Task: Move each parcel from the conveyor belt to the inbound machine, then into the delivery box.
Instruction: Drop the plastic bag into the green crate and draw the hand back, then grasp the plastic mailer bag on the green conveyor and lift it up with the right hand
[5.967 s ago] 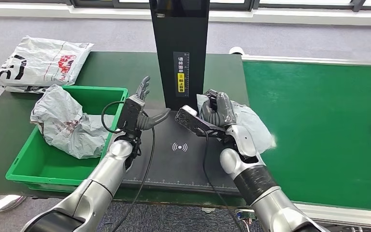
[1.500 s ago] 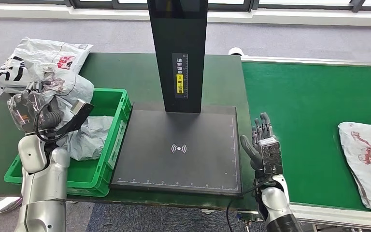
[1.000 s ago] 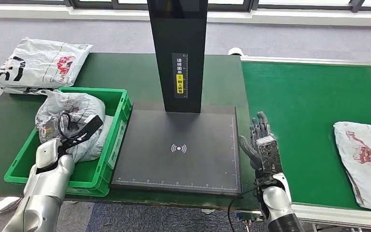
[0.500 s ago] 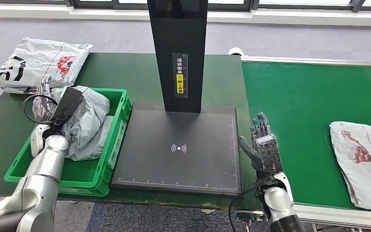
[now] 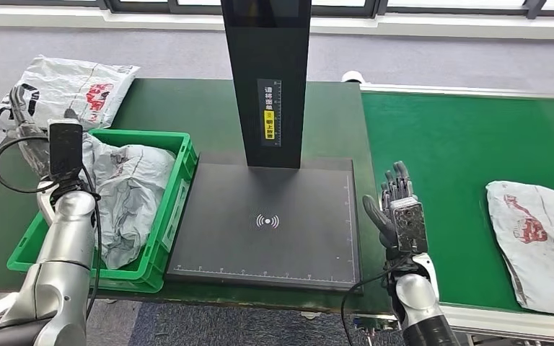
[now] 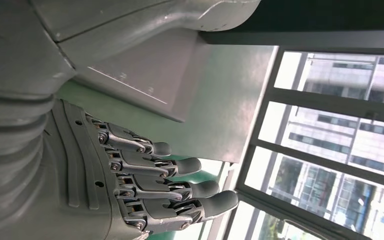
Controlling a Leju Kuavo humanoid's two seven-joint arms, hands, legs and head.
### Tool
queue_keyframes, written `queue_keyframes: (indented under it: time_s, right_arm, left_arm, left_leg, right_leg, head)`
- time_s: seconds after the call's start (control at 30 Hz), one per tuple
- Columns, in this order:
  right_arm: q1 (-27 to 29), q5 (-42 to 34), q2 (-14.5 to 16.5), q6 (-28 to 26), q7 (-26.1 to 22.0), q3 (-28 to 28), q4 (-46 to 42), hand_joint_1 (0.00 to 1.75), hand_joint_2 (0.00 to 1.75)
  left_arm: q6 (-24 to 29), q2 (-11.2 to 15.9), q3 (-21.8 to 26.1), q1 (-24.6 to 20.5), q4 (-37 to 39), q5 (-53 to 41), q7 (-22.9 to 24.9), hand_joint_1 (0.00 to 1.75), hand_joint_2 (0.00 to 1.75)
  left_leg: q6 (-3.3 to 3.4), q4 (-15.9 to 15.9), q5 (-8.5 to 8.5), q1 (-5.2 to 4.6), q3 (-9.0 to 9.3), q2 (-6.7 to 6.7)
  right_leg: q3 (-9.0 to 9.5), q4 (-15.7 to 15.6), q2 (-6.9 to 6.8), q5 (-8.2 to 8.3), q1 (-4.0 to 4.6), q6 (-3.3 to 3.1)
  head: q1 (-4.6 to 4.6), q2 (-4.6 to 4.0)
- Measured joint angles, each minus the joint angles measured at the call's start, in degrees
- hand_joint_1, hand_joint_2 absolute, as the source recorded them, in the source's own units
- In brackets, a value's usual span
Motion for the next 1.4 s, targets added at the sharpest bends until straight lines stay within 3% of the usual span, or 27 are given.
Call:
queue_keyframes:
  time_s: [0.13,0.3,0.37,0.53,0.77,0.9,0.93,1.07,1.27,1.4]
  right_arm:
    - [-0.10,-0.04,0.00,-0.42,0.19,0.09,0.00,0.00,1.75]
    - [-0.09,1.07,0.00,0.04,1.70,0.09,-0.08,0.00,1.75]
    - [-0.07,1.26,0.00,0.31,2.07,0.09,-0.13,0.00,1.75]
    - [-0.08,0.51,0.00,0.57,1.71,0.09,-0.15,0.00,1.75]
    - [-0.08,0.39,0.00,0.59,1.63,0.09,-0.15,0.00,1.75]
    - [-1.04,0.38,0.15,-0.11,-0.12,1.70,0.05,0.00,1.75]
    - [-1.50,0.39,0.27,-0.39,-0.33,2.22,0.20,0.00,1.75]
    - [-2.92,0.33,0.83,-1.13,-0.54,3.88,0.87,0.00,1.75]
    - [-3.35,-0.09,0.96,-1.53,-0.79,4.59,1.54,0.00,1.75]
    - [-3.60,1.33,1.44,-2.71,-1.11,5.59,2.31,0.00,1.75]
  left_arm:
    - [-3.62,-0.42,-4.00,0.20,-0.33,-2.25,4.95,0.00,1.75]
    - [-6.18,-0.40,-8.61,-0.77,1.46,-11.60,14.97,0.00,1.75]
    - [-7.15,-0.32,-9.11,-1.24,2.15,-10.10,13.58,0.00,1.75]
    - [-17.46,-1.67,-9.22,-0.81,1.49,1.39,4.82,0.00,1.75]
    - [-18.40,-2.24,-9.29,-0.51,1.17,2.41,4.06,0.00,1.75]
    - [-32.21,-7.54,-12.18,1.20,-0.22,15.83,-1.17,0.00,1.75]
    - [-33.40,-8.52,-13.15,1.48,-0.14,17.92,-1.72,0.00,1.75]
    - [-33.92,-11.34,-17.26,2.10,0.52,21.97,-2.97,0.00,1.75]
    - [-34.33,-12.18,-20.22,2.15,1.00,24.31,-2.99,0.00,1.75]
    - [-35.87,-14.40,-22.09,2.51,2.02,25.15,-3.08,0.00,1.75]
  left_leg:
    - [0.00,0.00,0.01,0.00,0.00,-0.02]
    - [0.00,0.00,0.01,0.00,0.00,0.04]
    - [0.00,0.00,0.01,0.00,0.01,0.10]
    - [0.00,0.00,0.01,0.00,-0.03,0.05]
    - [0.00,0.00,0.01,0.00,-0.04,0.03]
    - [0.03,0.02,0.02,-0.02,-0.05,0.00]
    - [0.05,0.03,0.03,-0.02,-0.07,-0.04]
    - [0.09,0.03,0.05,-0.02,-0.12,-0.08]
    - [0.07,0.03,0.06,-0.03,-0.11,-0.03]
    - [0.05,0.02,0.08,-0.01,-0.15,-0.16]
  right_leg:
    - [0.01,0.00,-0.01,0.01,0.00,0.00]
    - [-0.01,0.00,0.04,0.06,0.00,0.00]
    - [-0.03,0.00,0.09,0.07,0.01,-0.01]
    - [-0.05,0.00,0.06,0.07,0.01,-0.02]
    - [-0.05,0.00,0.04,0.07,0.00,-0.02]
    - [-0.05,0.00,0.00,0.09,-0.13,0.01]
    - [-0.04,0.00,-0.04,0.09,-0.13,0.02]
    - [-0.04,0.00,-0.10,0.10,-0.13,0.03]
    - [-0.10,0.00,-0.04,0.11,-0.09,0.05]
    - [-0.09,0.00,-0.15,0.10,-0.05,0.04]
  head:
    - [0.00,0.00]
    - [0.00,0.00]
    - [0.00,0.00]
    - [0.00,0.00]
    - [0.00,0.00]
    - [0.00,0.00]
    - [0.00,0.00]
    - [0.00,0.00]
    - [0.00,0.00]
    - [0.00,0.00]
